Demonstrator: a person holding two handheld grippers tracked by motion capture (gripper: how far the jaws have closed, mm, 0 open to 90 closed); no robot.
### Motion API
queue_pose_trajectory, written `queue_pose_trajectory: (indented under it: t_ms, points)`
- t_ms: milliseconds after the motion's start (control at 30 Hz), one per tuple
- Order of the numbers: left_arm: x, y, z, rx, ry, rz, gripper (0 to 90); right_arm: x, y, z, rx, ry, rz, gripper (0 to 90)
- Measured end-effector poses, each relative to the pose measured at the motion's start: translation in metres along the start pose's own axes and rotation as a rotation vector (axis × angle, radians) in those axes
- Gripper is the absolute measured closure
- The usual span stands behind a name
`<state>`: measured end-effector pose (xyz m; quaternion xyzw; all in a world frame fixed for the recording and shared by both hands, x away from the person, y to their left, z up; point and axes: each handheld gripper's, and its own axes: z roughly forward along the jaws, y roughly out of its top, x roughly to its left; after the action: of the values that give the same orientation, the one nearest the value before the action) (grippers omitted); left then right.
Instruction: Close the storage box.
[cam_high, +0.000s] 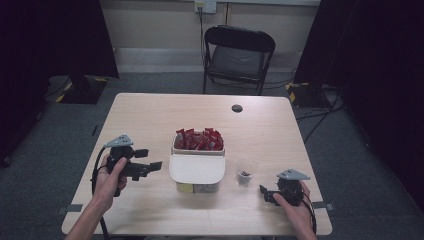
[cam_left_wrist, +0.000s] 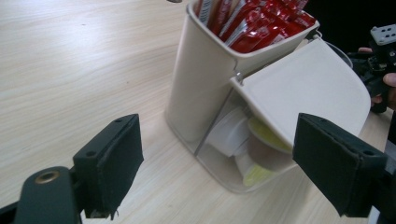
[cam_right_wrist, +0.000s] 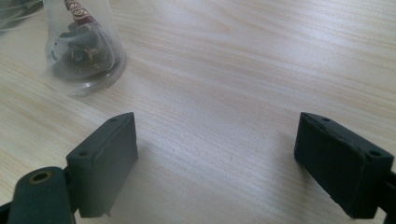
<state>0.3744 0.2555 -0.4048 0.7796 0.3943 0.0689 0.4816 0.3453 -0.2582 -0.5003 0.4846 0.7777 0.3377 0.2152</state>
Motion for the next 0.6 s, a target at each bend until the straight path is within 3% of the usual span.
queue_pose_trajectory:
  t_ms: [100,300,600]
  points:
    - [0.010,-0.009,-0.002,0.038,0.050,-0.013,15.7,0.000,0.000,0.000,0.000,-0.001,0.002,12.8]
    - [0.019,-0.028,-0.006,0.049,0.061,-0.061,15.8,0.000,0.000,0.000,0.000,-0.001,0.001,12.8]
    - [0.025,-0.059,-0.004,0.109,0.188,-0.045,15.8,0.000,0.000,0.000,0.000,0.001,-0.001,12.7]
